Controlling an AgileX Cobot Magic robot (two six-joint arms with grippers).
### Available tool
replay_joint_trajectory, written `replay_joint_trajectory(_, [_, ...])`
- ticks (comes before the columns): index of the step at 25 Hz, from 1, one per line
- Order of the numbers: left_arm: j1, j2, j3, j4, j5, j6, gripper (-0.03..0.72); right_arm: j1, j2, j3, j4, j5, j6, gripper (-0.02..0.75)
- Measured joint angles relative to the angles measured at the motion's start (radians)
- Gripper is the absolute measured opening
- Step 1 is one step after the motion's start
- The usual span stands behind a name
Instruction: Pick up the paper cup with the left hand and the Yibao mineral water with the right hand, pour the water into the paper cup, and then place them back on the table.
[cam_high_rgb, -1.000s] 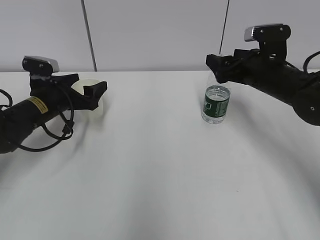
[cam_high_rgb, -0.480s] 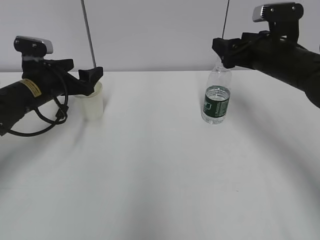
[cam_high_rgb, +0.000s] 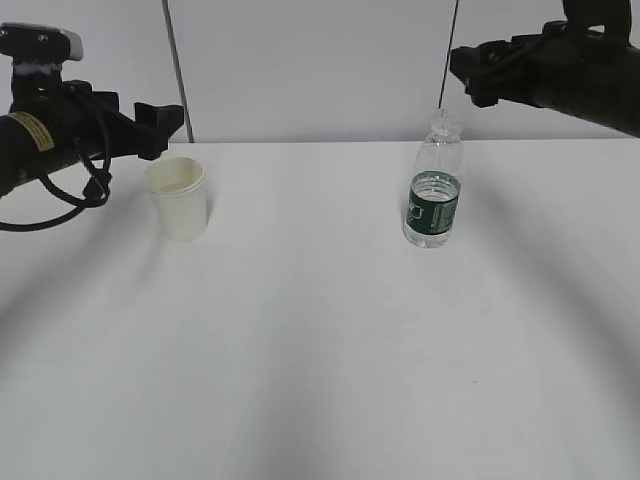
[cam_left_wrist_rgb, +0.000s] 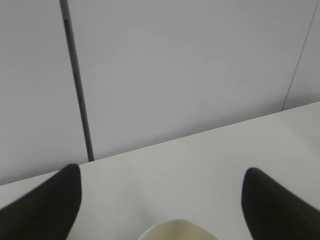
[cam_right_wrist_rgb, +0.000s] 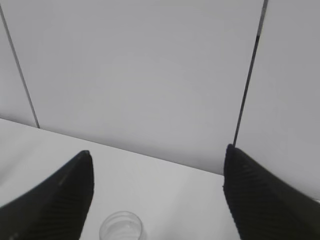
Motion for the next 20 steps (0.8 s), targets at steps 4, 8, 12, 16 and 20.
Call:
replay_joint_trajectory(4, [0.0, -0.058, 0.0, 0.0, 0.105, -0.011, 0.585, 0.0, -0.039, 0.0, 0.0, 0.083, 0.002, 0.592])
replay_joint_trajectory(8, [0.0, -0.101, 0.002, -0.02, 0.169, -0.014, 0.584, 0.0, -0.064, 0.0, 0.0, 0.125, 0.002, 0.592])
replay_joint_trajectory(12, [0.0, -0.13, 0.004, -0.081, 0.205, -0.014, 0.584, 0.0, -0.087, -0.014, 0.03, 0.153, 0.004, 0.592])
replay_joint_trajectory(16, [0.0, -0.175, 0.005, -0.108, 0.272, -0.014, 0.584, 0.0, -0.095, -0.068, 0.042, 0.244, 0.013, 0.59])
replay_joint_trajectory(20, [0.003, -0.217, 0.007, -0.126, 0.342, -0.014, 0.58, 0.0, -0.095, -0.127, 0.045, 0.332, 0.021, 0.59])
